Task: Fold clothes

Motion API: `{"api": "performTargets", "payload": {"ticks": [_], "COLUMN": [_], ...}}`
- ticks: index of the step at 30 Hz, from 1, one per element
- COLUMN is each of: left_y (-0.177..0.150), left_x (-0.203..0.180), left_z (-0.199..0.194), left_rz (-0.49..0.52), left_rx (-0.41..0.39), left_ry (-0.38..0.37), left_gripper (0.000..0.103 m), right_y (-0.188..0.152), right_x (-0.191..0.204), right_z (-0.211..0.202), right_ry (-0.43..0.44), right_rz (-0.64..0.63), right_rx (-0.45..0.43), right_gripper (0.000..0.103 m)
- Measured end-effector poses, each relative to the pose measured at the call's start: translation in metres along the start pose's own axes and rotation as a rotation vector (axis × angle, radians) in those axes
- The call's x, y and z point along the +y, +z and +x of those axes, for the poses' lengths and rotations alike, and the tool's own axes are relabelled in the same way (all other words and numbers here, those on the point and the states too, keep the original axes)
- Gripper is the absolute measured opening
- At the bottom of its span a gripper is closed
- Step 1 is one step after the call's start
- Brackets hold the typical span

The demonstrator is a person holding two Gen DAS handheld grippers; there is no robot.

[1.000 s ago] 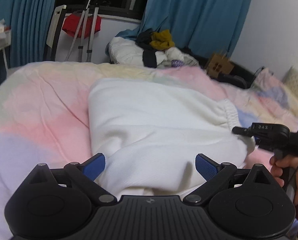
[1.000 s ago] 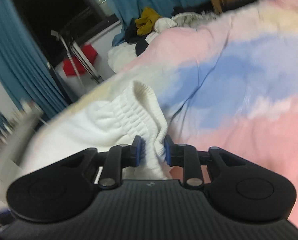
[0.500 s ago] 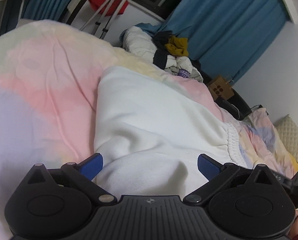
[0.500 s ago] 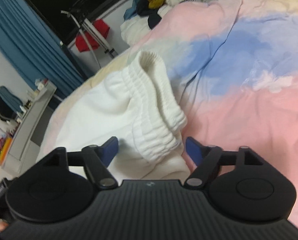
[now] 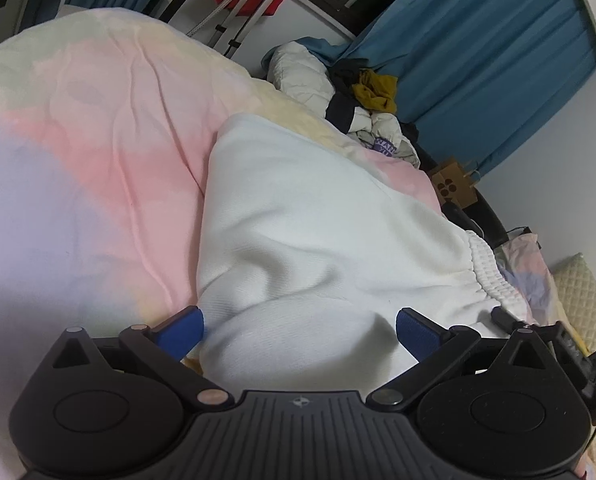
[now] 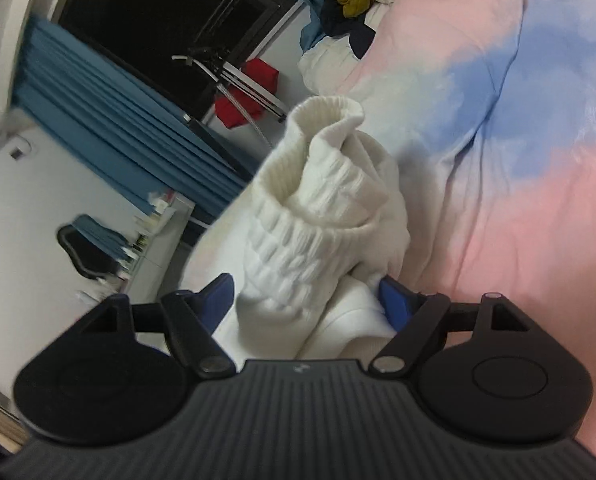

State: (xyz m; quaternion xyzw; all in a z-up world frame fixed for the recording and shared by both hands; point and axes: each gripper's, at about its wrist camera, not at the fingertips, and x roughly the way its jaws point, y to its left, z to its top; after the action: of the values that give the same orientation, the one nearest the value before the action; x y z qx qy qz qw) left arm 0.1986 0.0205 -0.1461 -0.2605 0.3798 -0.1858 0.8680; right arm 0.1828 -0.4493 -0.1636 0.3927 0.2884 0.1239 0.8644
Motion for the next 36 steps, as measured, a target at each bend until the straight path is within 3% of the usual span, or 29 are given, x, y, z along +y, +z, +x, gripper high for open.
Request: {"api": "performTargets", "payload": {"ticks": [3, 7, 12, 17, 20, 22, 27, 30, 36], "left_y": [-0.001, -0.001, -0.002, -0.008, -0.009, -0.007, 0.010, 0.026, 0.066], "left_x": [0.003, 0.006, 0.007, -0.013, -0.027, -0.039, -0.103, -0.155, -0.272], "left_z": [0.005, 0.015, 0.015, 0.008, -0.007, -0.021, -0.050, -0.047, 0.033], "left_rz": [-0.014, -0.003, 0.008, 0.086, 0.104, 0.095, 0.156, 0.202, 0.299], "left_rx": [0.002, 0.021, 0.010, -0.037, -0.090, -0.139, -0.266, -0.302, -0.293], "left_ry": [-0.009, 0.015, 0.025, 0.064, 0.065, 0.058, 0.039, 0.021, -0.042], "left_gripper": [0.103, 0.103, 0.099, 0.063, 0.046, 0.042, 0.038, 0.037, 0.036], "right_y": [-0.011, -0.017, -0.019, -0.017, -0.010, 0.000, 0.029, 0.065, 0.137], "right_x": [-0.017, -0.024, 0.009, 0.037, 0.055, 0.068, 0.087, 0.076, 0.050], "right_z": [0.019, 0.036, 0.020, 0.007, -0.003, -0.012, -0.042, -0.064, -0.108], "right_ry": [-0.137, -0.141, -0.173, -0.160, -0.104, -0.070, 0.014, 0.035, 0.067], "right_rz": [0.019, 0.017, -0.069, -0.151, -0.181, -0.197, -0.202, -0.172, -0.117], "right_rx": [0.047, 0.049, -0.033, -0.099, -0.131, -0.148, -0.220, -0.288, -0.428], "right_gripper": [0.080, 0.079, 0.049, 0.041, 0.039, 0.038, 0.037, 0.037, 0.037]}}
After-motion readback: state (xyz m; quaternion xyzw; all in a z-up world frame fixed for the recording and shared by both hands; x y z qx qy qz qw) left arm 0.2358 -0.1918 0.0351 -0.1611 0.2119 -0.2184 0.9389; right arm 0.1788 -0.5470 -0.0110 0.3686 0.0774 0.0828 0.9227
